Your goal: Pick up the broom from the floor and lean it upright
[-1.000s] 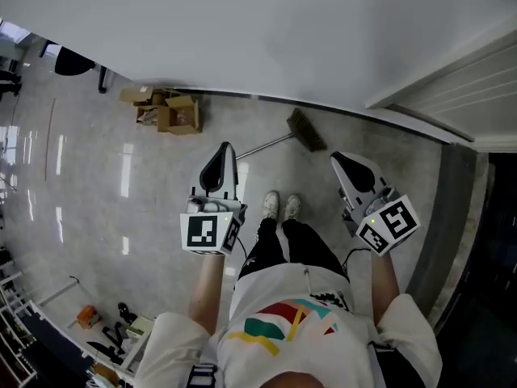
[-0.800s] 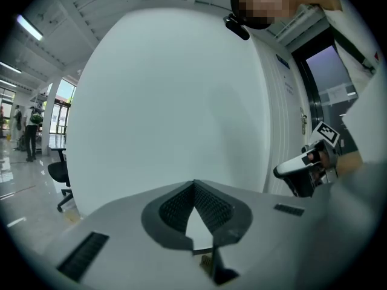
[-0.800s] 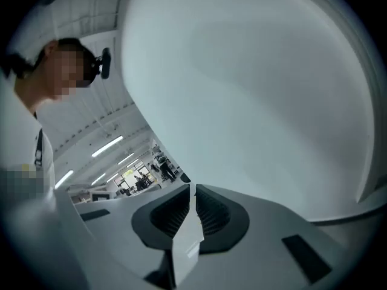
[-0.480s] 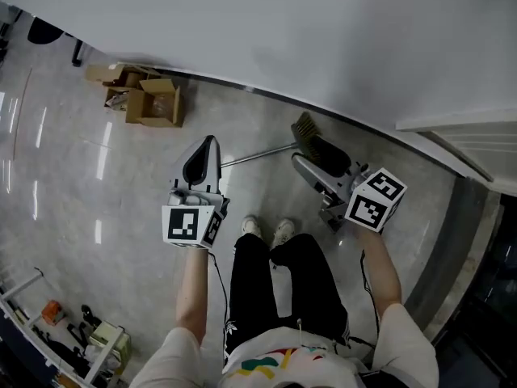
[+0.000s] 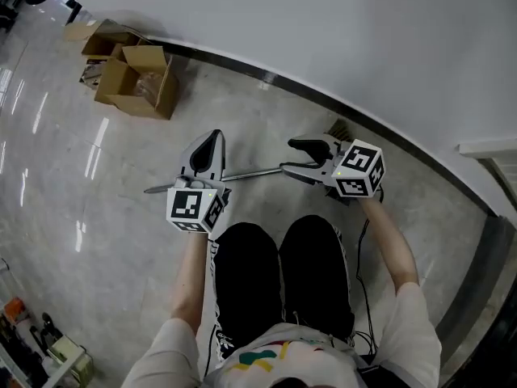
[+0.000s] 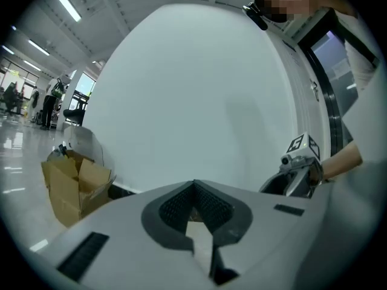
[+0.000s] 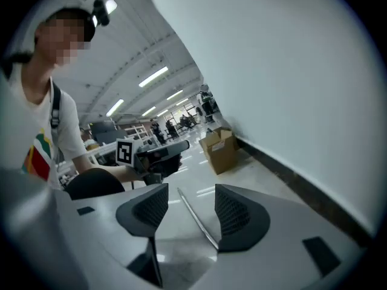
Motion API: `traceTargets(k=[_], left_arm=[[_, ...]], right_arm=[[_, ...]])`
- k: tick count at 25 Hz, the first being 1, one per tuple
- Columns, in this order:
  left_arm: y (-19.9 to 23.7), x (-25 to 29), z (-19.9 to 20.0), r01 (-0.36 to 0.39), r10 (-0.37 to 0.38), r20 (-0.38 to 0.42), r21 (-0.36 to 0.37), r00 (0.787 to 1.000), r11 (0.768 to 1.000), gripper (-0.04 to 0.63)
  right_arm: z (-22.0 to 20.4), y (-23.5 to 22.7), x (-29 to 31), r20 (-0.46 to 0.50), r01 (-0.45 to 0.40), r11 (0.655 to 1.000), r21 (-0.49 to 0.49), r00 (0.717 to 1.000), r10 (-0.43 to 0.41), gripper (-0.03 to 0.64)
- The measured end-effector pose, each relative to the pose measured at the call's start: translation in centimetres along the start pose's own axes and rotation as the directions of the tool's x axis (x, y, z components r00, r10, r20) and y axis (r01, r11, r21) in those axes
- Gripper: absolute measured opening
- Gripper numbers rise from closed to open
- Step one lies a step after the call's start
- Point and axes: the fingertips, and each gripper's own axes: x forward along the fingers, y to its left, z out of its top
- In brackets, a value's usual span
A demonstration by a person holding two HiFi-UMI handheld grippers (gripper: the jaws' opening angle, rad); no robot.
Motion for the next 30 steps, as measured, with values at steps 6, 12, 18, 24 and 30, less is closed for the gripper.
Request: traceTargets(k=[6,12,18,24,30], left_arm=[[3.6,-2.9,-5.0,-0.083,0.082,-0.025,-0.061,0.996,0.995,0.044],[7.0,-7.2,-7.9,-0.204,0.200,-0.040,-0.156,0.979,0.966,0.044],[9.2,-9.7,-9.1,-0.283,0.282,-0.030,-0.150,0.959,0.947,0.044],[10.1,-11.8,-12.4,-0.337,0.325,-0.096,-0.173,0.941,0.925,0.044],[10.9,-12.7,-13.4,-0.366,0.350,-0.120,-0.156,0.929,0.917,0.044]], right_arm=[[-8.0,-0.9,8.4,-0.293,-0.114,0.980,-0.160,0.954,0.063,0.247],[-13.0,-0.9,12.9,-0.524,-0.215,0.936,-0.279,0.851,0.039,0.247],[-18.1,-1.8,17.2,-0.677,-0.298,0.889,-0.348,0.736,-0.019,0.247],[-21.5,-3.0,20.6,-0.726,-0.341,0.836,-0.430,0.681,-0.096,0.107],[-23.4,-3.8,21.9,-0.766,-0.344,0.834,-0.432,0.628,-0.138,0.107]])
